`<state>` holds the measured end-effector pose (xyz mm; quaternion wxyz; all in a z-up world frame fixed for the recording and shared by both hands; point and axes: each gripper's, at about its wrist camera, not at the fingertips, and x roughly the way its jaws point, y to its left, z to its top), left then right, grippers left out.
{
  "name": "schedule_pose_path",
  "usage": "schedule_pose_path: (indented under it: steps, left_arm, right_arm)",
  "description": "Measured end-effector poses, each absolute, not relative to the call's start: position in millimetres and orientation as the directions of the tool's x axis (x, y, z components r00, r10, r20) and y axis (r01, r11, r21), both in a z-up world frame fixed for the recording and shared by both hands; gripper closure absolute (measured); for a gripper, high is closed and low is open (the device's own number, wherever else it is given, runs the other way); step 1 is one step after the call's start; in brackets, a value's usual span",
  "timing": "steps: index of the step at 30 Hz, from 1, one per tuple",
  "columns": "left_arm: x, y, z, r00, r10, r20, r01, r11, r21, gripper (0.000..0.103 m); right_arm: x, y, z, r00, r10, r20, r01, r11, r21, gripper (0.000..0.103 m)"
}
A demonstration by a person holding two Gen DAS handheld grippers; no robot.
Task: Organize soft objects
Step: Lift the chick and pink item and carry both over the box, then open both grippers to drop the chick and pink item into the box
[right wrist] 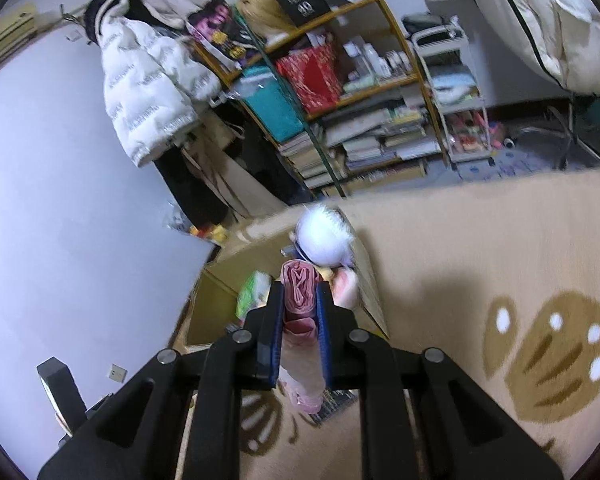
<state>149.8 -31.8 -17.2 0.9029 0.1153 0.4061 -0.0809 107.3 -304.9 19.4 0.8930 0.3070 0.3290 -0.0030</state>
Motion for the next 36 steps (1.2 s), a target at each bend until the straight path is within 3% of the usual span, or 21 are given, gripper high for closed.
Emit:
schedule_pose_path:
  steps: [11,20,26,28,30,32,33,34,36]
  left_arm:
    - [203.7,-63.2,41.4,0.744,-0.113,-0.659,0.248,0.962,0.116,0.066]
    - [232.7,-89.9,17.5,0.719,-0.139,-0.681,0.305,0.944,0.128,0.065]
    - [243.7,-79.0,-2.7,0.667,-0.154,-0.729,0.275,0.96,0.049,0.063]
    - [245.6,-78.6,-5.9,0.659,-0.148,-0.737,0.276,0.96,0.054,0.056]
    - [244.5,-79.4,-7.8,0.675,-0.126,-0.727,0.269,0.959,0.085,0.036]
    - [242.6,-80.6,-8.2,0.691,-0.104,-0.716,0.265,0.957,0.116,0.029]
    - [241.9,-80.3,-8.5,0.69,-0.098,-0.717,0.264,0.957,0.123,0.026]
    - [241.7,-80.1,-8.8,0.685,-0.087,-0.724,0.261,0.956,0.132,0.025]
    - [241.4,-77.1,-6.9,0.677,-0.056,-0.734,0.245,0.957,0.153,0.025]
  right_arm:
    - [172.5,-265.8,68.0,0.845,0.235,-0.48,0.064,0.848,0.527,0.086]
    - [206.2,-257.3,40.3,0.811,0.233,-0.537,0.073,0.87,0.487,0.086]
    - [212.2,-264.6,17.6,0.776,0.288,-0.562,0.096,0.826,0.556,0.085]
    - [211.2,-267.7,11.7,0.771,0.3,-0.561,0.101,0.813,0.573,0.082]
    - [210.2,-267.8,9.7,0.763,0.279,-0.583,0.112,0.832,0.544,0.082]
    - [209.5,-268.8,10.3,0.758,0.263,-0.597,0.114,0.848,0.518,0.081]
    - [209.6,-270.4,10.1,0.753,0.261,-0.604,0.119,0.849,0.515,0.074]
    - [209.0,-272.9,10.1,0.748,0.261,-0.61,0.127,0.846,0.518,0.067]
    - [206.1,-277.2,12.2,0.749,0.261,-0.609,0.134,0.84,0.525,0.065]
